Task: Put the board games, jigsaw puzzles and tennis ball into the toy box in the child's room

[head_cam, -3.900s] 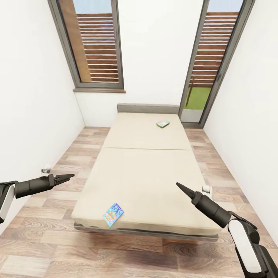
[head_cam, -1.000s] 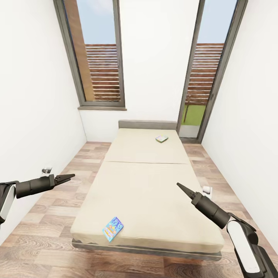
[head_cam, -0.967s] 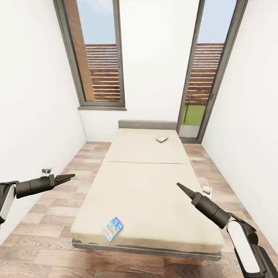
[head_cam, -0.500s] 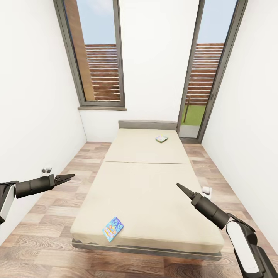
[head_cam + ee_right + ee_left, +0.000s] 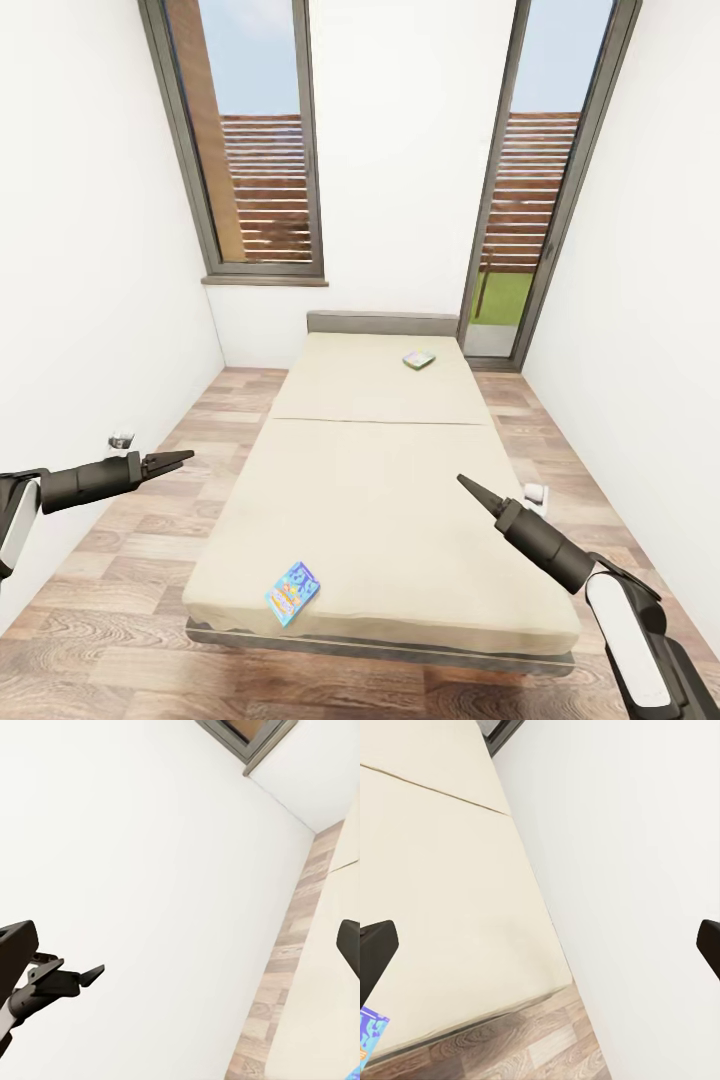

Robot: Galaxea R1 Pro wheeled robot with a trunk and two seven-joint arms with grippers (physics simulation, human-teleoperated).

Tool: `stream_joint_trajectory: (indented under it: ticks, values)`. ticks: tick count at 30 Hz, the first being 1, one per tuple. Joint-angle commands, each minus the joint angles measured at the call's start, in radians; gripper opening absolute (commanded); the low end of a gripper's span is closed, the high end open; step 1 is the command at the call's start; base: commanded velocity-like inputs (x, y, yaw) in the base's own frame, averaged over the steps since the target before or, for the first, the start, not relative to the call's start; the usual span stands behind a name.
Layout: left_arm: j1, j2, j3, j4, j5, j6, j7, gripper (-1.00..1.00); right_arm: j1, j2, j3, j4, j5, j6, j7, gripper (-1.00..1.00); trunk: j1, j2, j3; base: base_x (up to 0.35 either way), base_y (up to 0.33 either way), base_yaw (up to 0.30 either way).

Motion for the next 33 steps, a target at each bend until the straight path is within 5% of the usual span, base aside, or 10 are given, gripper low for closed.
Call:
stream_joint_trajectory:
  ticks: [1, 33]
  values:
    - [-0.001, 0.0, 0.0, 0.0, 0.003, 0.008, -0.001, 1.0, -0.001, 0.0, -0.001, 0.0, -0.005, 0.007, 0.0, 1.0, 0.001, -0.002, -0.002, 0.0, 0.0, 0.0]
    - [-0.001, 0.001, 0.001, 0.0, 0.003, 0.008, -0.002, 1.0, -0.001, 0.004, -0.001, 0.0, -0.002, 0.003, 0.001, 1.0, 0.001, -0.002, 0.035, 0.0, 0.0, 0.0]
